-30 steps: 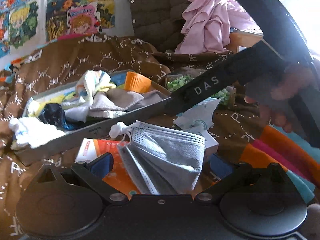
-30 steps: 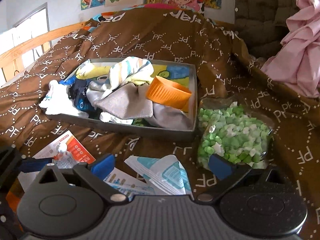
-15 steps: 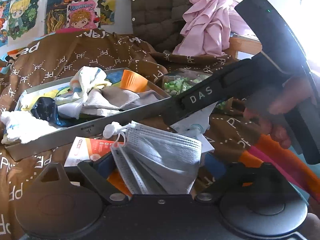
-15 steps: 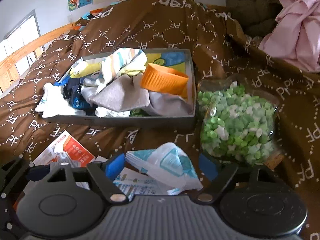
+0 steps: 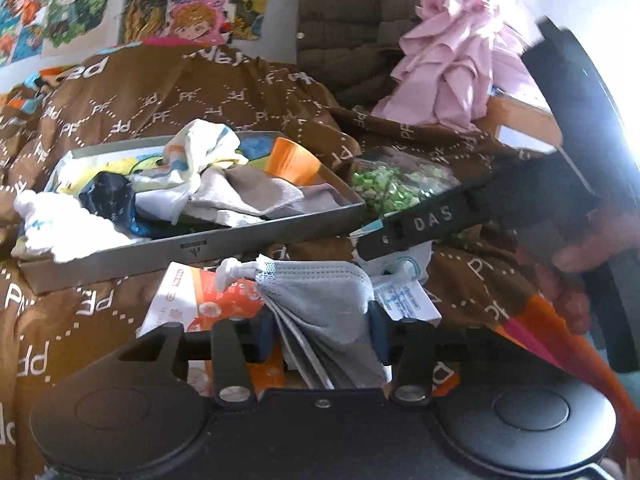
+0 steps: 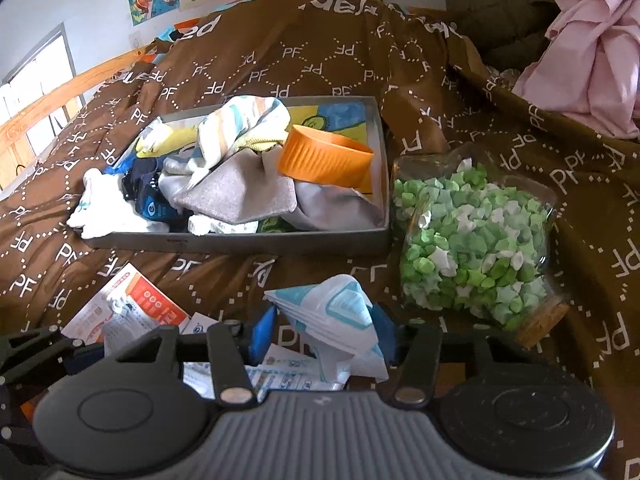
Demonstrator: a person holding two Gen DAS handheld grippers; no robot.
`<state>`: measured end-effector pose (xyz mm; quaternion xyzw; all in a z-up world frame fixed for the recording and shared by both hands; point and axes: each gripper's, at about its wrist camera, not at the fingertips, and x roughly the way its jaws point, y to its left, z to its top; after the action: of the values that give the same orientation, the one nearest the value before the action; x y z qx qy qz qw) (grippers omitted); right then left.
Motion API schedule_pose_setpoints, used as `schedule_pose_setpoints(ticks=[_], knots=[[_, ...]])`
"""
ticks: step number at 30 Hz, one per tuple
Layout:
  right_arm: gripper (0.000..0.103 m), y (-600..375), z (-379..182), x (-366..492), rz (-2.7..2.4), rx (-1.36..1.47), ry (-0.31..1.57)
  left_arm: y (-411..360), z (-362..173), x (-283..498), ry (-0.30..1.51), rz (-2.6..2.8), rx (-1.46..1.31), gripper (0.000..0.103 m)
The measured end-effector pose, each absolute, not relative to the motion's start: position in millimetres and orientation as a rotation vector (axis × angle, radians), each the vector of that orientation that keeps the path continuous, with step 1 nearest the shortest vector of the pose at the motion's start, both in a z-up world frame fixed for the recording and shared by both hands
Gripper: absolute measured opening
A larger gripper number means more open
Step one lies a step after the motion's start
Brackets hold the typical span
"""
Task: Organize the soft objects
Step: 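Grasp the grey face mask with the left tool while the right tool grasps the white-blue wipe packet, then lift the mask and wipe packet and carry both over the tray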
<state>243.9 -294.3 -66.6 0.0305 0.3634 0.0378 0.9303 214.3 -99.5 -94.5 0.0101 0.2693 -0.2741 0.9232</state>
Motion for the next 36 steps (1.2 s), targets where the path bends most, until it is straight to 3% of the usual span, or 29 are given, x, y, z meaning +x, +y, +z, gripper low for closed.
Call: schedule_pose_setpoints(ticks=[5,6,7,23,36], knots=[[0.049,-296,-67,244,0.067,0.059,0.73,-91,-92,220,0.572,-0.543,-0.065,0.042],[0.043,-296,-67,243,0.064,0.057,0.726,-90,-91,221,0.569,-0.538,-0.076,0.041],[0.03,-296,-68,243,0.064,0.055,0.723,-89,-90,221,0.567,-0.536,-0.083,0.041],[0.03,-284,-59,234,0.104,0.001,0.591,-68,-69,233,0.497,-0.484,-0.158,0.041],[0.03,-239,-17,286,0.151,0.034,0.318,14,-17,335,0.326,-0.29,-0.267,0.041]])
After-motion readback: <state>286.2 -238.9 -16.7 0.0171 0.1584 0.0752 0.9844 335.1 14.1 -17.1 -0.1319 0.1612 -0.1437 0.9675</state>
